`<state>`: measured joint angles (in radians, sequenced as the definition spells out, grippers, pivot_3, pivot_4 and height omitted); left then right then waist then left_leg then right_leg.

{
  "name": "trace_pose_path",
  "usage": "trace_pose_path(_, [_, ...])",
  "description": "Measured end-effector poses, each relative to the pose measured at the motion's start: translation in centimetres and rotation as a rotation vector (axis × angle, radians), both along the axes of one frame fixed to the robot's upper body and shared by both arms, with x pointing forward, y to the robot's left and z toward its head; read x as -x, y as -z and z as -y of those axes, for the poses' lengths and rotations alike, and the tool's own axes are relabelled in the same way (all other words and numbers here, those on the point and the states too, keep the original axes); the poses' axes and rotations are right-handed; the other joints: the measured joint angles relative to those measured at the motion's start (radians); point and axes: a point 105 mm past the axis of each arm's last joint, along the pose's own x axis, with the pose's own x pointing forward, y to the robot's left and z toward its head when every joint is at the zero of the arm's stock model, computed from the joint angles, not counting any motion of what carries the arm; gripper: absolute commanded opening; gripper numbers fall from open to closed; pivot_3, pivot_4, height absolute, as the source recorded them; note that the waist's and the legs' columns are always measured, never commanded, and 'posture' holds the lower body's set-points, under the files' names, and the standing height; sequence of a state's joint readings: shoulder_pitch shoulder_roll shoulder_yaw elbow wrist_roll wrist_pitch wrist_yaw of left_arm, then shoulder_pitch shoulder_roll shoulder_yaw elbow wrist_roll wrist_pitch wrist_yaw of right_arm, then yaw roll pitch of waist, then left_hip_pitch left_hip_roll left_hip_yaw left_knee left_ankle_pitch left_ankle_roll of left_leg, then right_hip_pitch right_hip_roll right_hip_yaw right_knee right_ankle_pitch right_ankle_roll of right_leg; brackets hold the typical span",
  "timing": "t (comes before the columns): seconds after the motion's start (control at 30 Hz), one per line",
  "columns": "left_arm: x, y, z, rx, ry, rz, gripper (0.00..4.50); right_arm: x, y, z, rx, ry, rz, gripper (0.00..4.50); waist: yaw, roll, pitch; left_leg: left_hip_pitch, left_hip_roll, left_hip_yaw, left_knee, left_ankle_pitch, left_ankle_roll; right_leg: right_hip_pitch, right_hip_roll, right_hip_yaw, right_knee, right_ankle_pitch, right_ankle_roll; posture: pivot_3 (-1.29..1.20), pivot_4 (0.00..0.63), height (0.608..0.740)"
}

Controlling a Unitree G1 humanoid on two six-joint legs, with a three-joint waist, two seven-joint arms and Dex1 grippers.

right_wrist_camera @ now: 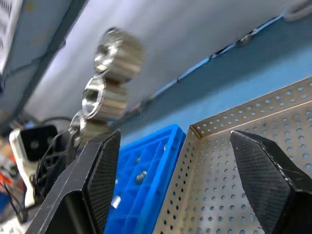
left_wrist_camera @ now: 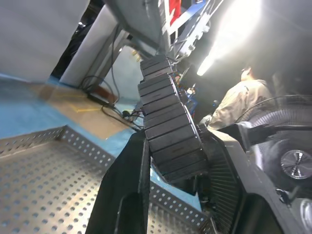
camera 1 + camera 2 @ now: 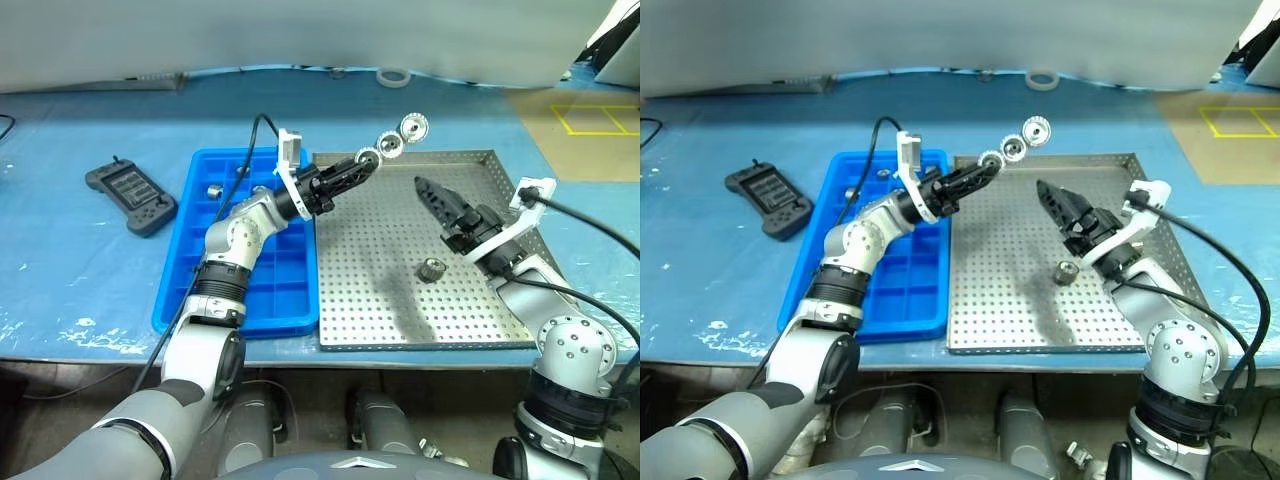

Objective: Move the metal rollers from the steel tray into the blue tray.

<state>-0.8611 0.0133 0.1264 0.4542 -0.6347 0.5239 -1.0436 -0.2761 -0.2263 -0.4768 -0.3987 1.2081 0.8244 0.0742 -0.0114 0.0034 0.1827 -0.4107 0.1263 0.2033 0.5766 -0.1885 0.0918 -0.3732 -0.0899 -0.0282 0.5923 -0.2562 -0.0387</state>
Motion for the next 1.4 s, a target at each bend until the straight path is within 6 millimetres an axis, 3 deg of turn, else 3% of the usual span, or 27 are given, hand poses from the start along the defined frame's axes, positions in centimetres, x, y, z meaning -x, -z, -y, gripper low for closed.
trace_pose_path(0.17, [0.6,0.5,0.5,-0.008,0.057,-0.03,1.38,-0.4,-0.4,-0.4,-0.08,0.001,-0.014,3.79,0.0,0.0,0.0,0.0,0.0,0.0,0.0,0.001,-0.001,-0.001,0.0,0.0,0.001,0.0,0.0,-0.31,0.15,0.74])
trace_pose_path(0.4, [-0.1,1.9,0.4,-0.016,0.048,-0.11,1.38,-0.4,-2.0,-3.1,-0.052,-0.075,0.036,3.79,0.0,0.0,0.0,0.0,0.0,0.0,0.0,0.001,-0.002,0.0,0.0,0.0,0.001,0.0,0.0,-0.32,0.15,0.74])
trace_pose_path(0.67, [-1.1,1.3,0.6,0.009,0.021,-0.118,1.38,0.1,-2.6,-4.2,-0.006,-0.113,0.071,3.79,0.0,0.0,0.0,0.0,0.0,0.0,0.0,0.001,-0.002,0.0,0.0,0.0,0.0,0.0,0.0,-0.32,0.15,0.74])
trace_pose_path(1.13, [0.5,0.1,0.9,0.001,0.107,-0.051,1.38,0.0,-2.4,-4.6,0.014,-0.108,0.068,3.79,-0.001,0.0,0.0,0.0,0.0,0.0,0.0,0.001,-0.001,0.0,0.0,0.0,0.0,0.0,0.0,-0.32,0.15,0.74])
trace_pose_path(1.4, [1.1,0.7,1.0,-0.014,0.144,-0.071,1.38,-0.3,-2.1,-4.6,0.034,-0.089,0.062,3.79,0.0,0.0,0.0,0.0,0.0,0.0,0.0,0.001,-0.001,0.0,0.0,0.0,0.0,0.0,0.0,-0.33,0.15,0.74])
